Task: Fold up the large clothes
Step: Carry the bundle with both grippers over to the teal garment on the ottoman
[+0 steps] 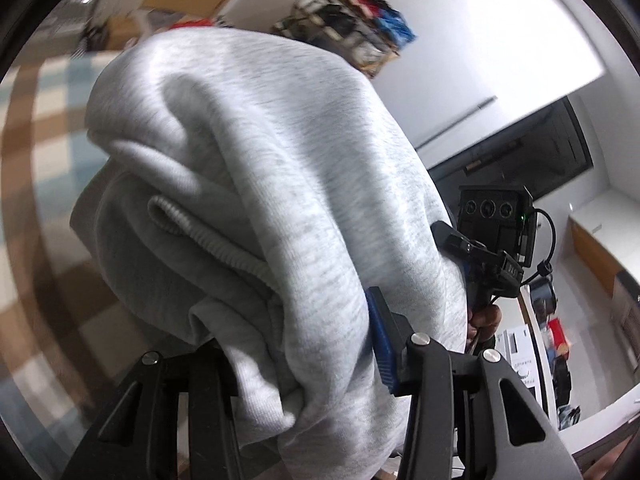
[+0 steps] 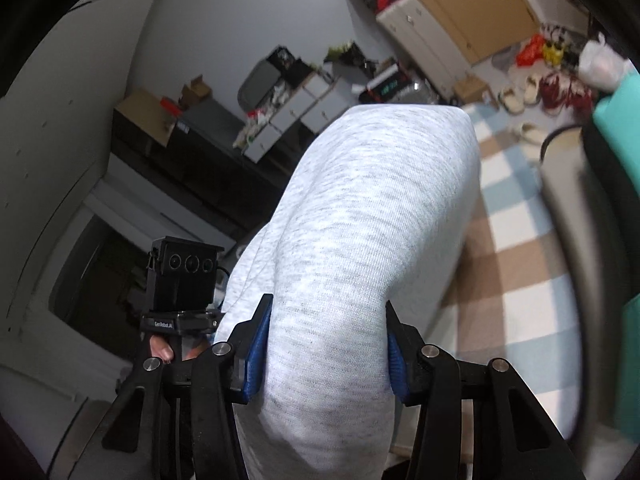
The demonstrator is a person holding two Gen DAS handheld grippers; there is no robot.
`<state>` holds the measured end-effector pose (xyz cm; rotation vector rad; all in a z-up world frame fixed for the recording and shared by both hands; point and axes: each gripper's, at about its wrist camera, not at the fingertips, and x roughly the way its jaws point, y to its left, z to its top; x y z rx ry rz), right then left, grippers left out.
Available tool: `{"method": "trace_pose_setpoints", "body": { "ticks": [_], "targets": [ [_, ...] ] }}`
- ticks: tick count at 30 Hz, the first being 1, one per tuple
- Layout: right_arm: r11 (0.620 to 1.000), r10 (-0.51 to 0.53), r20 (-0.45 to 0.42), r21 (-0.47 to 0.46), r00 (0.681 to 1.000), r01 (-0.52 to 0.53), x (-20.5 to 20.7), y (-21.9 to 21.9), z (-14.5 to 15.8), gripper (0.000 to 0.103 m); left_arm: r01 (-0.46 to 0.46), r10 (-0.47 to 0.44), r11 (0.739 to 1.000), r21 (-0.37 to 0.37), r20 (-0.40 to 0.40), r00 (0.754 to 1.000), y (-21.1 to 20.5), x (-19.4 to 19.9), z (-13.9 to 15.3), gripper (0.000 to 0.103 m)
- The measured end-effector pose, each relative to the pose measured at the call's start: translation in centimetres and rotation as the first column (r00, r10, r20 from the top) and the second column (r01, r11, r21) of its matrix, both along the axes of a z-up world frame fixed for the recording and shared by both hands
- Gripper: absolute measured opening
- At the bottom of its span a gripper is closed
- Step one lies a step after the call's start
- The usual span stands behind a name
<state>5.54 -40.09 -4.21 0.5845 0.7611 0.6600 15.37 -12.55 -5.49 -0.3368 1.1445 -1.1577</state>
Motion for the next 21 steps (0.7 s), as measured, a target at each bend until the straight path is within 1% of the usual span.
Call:
{"method": "trace_pose_setpoints", "body": {
  "ticks": [1, 2, 4, 5, 7, 10, 12, 13, 14, 15, 16, 17, 19, 20, 21],
  "targets": [
    [1.0, -0.012, 0.016, 0.006, 1.0, 0.012, -0.3, -1.2, 1.4, 0.048, 0.009, -0.009, 1.0, 0.0, 0.015, 1.0, -0.9, 0.0, 1.2, 0.039],
    [1.0, -0.026, 0.024, 0.007, 0.999, 0.026, -0.1, -1.7, 2.4, 0.048, 0.024, -0.024, 1.0, 0.007, 0.04, 0.999, -2.4, 0.0, 2.8, 0.04],
    [0.998, -0.06, 0.042, 0.007, 0.997, 0.06, -0.6, -4.4, 5.5, 0.048, 0.054, -0.055, 0.998, 0.014, 0.093, 0.994, -6.0, 0.0, 6.3, 0.04],
    [0.997, -0.072, 0.05, 0.004, 0.996, 0.072, -0.8, -5.4, 6.6, 0.048, 0.062, -0.063, 0.998, 0.013, 0.108, 0.992, -7.3, 0.3, 7.5, 0.04],
    [0.994, -0.103, 0.085, -0.019, 0.991, 0.105, -1.5, -8.3, 9.8, 0.048, 0.083, -0.083, 0.997, 0.003, 0.14, 0.987, -10.7, 0.6, 10.0, 0.04],
    [0.987, -0.153, 0.117, -0.023, 0.981, 0.157, -2.3, -12.8, 13.0, 0.048, 0.099, -0.092, 0.994, -0.042, 0.144, 0.985, -15.5, 1.4, 12.1, 0.039],
    [0.981, -0.186, 0.134, -0.028, 0.973, 0.192, -2.9, -15.8, 14.0, 0.049, 0.087, -0.075, 0.993, -0.078, 0.145, 0.987, -18.4, 1.8, 11.9, 0.039],
    [0.979, -0.192, 0.134, -0.037, 0.972, 0.198, -2.7, -17.2, 14.0, 0.049, 0.079, -0.064, 0.992, -0.1, 0.14, 0.988, -20.1, 2.0, 10.9, 0.039],
    [0.975, -0.212, 0.126, -0.039, 0.969, 0.218, -2.5, -18.9, 13.7, 0.049, 0.076, -0.063, 0.991, -0.108, 0.121, 0.991, -21.1, 2.3, 9.9, 0.039],
    [0.968, -0.242, 0.101, -0.04, 0.965, 0.247, -2.0, -21.1, 12.4, 0.051, 0.07, -0.06, 0.992, -0.105, 0.094, 0.994, -23.1, 2.7, 7.8, 0.039],
    [0.964, -0.256, 0.08, -0.056, 0.963, 0.261, -1.4, -22.1, 11.5, 0.052, 0.056, -0.05, 0.994, -0.098, 0.064, 0.997, -25.1, 3.1, 5.2, 0.039],
    [0.954, -0.285, 0.047, -0.08, 0.957, 0.288, -0.6, -24.0, 9.5, 0.052, 0.046, -0.043, 0.996, -0.081, 0.047, 0.998, -26.2, 3.9, 3.5, 0.04],
    [0.939, -0.306, -0.021, -0.17, 0.952, 0.298, 1.1, -26.1, 6.3, 0.053, 0.024, -0.024, 1.0, 0.0, -0.01, 1.0, -29.8, 4.6, -2.5, 0.04],
    [0.924, -0.334, -0.086, -0.227, 0.939, 0.308, 2.0, -27.6, 3.7, 0.054, 0.01, -0.01, 1.0, 0.013, -0.029, 1.0, -30.5, 4.9, -4.2, 0.04],
    [0.907, -0.363, -0.152, -0.286, 0.92, 0.31, 2.8, -28.7, 1.2, 0.055, -0.002, 0.002, 1.0, 0.004, -0.064, 0.998, -30.9, 5.1, -6.3, 0.042]
  ]
}}
